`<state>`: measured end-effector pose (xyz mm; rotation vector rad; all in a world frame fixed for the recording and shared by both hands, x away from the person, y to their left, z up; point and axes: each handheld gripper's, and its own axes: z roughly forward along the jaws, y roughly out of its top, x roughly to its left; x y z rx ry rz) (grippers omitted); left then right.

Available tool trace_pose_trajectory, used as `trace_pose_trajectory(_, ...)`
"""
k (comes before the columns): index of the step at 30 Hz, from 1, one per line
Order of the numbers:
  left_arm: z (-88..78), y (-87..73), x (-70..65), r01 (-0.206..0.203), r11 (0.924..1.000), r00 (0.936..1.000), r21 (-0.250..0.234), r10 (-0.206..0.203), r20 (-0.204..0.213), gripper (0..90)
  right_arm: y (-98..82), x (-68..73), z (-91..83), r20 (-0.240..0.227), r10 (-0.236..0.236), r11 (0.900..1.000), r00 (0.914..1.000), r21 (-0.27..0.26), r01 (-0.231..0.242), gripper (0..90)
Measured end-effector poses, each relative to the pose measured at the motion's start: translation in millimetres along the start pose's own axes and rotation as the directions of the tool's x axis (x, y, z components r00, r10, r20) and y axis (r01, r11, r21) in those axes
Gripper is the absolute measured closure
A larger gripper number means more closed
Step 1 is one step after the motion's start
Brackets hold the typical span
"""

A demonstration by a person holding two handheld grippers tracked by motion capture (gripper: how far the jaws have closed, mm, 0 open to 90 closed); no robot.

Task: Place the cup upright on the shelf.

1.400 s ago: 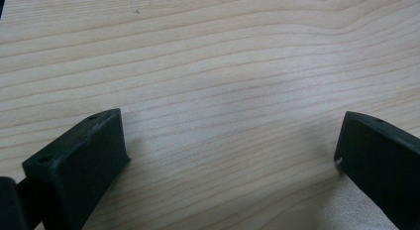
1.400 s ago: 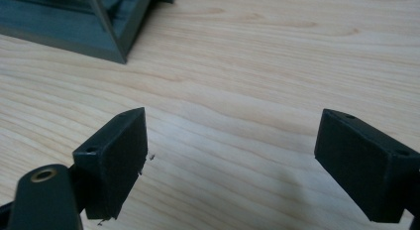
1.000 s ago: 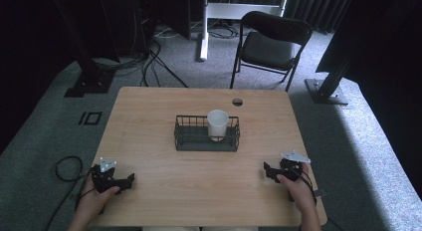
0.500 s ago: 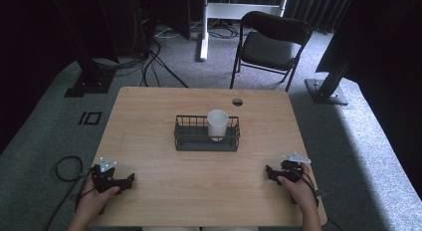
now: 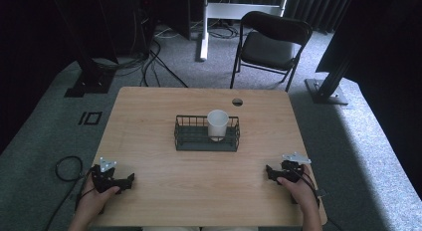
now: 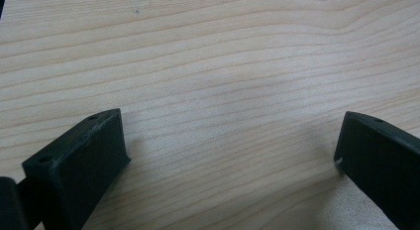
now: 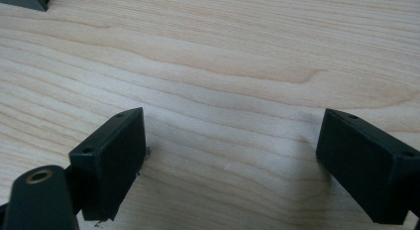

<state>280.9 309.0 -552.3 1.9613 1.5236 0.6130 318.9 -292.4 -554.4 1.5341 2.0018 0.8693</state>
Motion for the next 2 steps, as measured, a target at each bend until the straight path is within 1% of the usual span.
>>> trace_pose_trajectory(2, 0.0, 0.0, 0.0, 0.0, 1.0, 1.0, 0.0, 0.0, 0.0, 0.0, 0.0, 0.0, 0.0, 0.0, 0.0, 1.0, 1.0, 0.0, 0.0, 11.4)
